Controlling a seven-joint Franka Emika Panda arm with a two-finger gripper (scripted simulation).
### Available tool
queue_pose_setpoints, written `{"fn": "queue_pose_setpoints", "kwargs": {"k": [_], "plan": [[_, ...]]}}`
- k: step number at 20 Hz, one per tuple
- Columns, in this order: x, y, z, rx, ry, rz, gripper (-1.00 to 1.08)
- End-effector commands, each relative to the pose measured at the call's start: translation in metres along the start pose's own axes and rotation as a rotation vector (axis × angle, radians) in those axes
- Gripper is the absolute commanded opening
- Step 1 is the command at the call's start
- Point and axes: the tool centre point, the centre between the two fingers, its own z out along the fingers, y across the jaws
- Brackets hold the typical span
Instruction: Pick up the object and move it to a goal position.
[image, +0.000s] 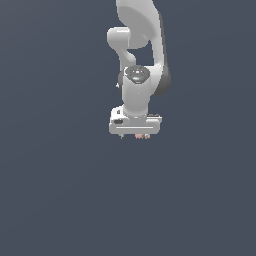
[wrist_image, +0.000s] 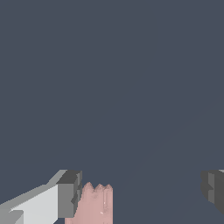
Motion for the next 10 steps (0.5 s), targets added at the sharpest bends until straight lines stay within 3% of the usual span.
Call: {"fn": "queue_pose_setpoints", "kwargs": {"k": [1,10], "plan": [[-0.015,-0.010,0.011,0.001,-0.005,-0.001,1.00],[-0.079,-0.044,0.051,0.004,-0.025,-0.003,1.00]]}}
